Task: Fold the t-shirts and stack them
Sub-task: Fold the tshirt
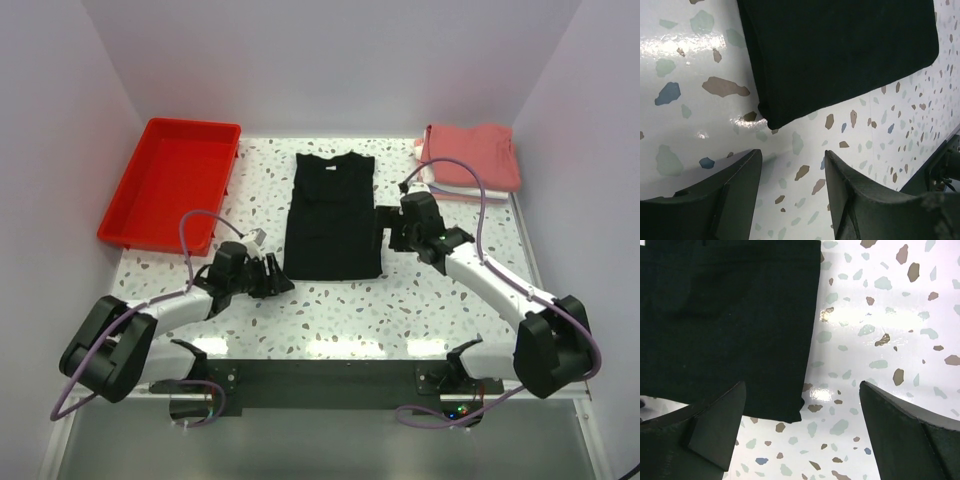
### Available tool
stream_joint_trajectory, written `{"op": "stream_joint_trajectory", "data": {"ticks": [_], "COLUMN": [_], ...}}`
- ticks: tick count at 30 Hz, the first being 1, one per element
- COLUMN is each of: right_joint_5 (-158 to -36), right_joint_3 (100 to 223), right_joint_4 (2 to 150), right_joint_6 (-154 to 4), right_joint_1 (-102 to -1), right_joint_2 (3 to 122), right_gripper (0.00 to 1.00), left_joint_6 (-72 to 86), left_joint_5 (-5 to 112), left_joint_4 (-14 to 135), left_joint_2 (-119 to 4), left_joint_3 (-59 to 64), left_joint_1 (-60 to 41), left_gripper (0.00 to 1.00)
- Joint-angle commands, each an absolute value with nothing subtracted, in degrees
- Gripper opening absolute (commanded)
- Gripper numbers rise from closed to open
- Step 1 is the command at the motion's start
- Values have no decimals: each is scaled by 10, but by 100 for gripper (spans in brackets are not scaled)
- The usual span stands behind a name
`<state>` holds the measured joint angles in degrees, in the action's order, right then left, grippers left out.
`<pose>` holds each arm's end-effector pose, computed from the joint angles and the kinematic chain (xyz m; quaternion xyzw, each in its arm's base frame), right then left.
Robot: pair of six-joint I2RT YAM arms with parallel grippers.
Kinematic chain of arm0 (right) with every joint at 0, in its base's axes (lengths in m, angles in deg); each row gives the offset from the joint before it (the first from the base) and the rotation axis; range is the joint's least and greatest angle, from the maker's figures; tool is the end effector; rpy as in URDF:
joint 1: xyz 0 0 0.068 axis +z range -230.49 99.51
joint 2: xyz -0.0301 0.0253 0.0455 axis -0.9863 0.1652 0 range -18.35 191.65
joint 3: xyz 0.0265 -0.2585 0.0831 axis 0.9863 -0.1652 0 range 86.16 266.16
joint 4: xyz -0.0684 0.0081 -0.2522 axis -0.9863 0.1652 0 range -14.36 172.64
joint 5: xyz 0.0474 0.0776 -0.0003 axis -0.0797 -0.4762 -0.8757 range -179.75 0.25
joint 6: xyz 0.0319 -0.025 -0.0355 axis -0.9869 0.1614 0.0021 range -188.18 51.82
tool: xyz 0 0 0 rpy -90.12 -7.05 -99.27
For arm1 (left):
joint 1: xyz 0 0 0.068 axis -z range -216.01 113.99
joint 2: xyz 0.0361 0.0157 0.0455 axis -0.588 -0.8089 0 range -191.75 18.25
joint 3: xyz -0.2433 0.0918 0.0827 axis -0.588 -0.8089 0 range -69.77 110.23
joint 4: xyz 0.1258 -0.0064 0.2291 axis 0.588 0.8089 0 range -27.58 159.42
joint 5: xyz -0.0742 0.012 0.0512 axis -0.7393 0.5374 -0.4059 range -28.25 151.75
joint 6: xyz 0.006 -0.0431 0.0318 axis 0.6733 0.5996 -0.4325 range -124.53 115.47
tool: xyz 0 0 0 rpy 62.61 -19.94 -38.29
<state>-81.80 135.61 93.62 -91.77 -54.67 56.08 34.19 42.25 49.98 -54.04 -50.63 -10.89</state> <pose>0.2511 0.1159 0.2443 0.0098 0.9151 0.1086 0.3882 0.1906 -0.1025 0.1348 -0.0359 0.8978 -0.3480 0.2674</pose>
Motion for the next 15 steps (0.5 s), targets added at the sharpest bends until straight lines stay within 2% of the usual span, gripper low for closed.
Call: {"op": "stream_joint_trajectory", "data": {"ticks": [1,15], "right_joint_5": [-813,-822], "right_joint_3": [1357,1328], "right_joint_4": [928,936], "right_joint_6": [-923,-918], "right_joint_1": [-547,-547], "right_joint_2": [536,503], "right_gripper": [99,99], "left_joint_6": [324,357], "left_joint_5": [421,486], "left_joint_4": [448,385], "left_joint_2": [-562,-608], "left_joint_3": [-497,-497], "left_joint_1": [-111,-111], "left_gripper": [57,49]}}
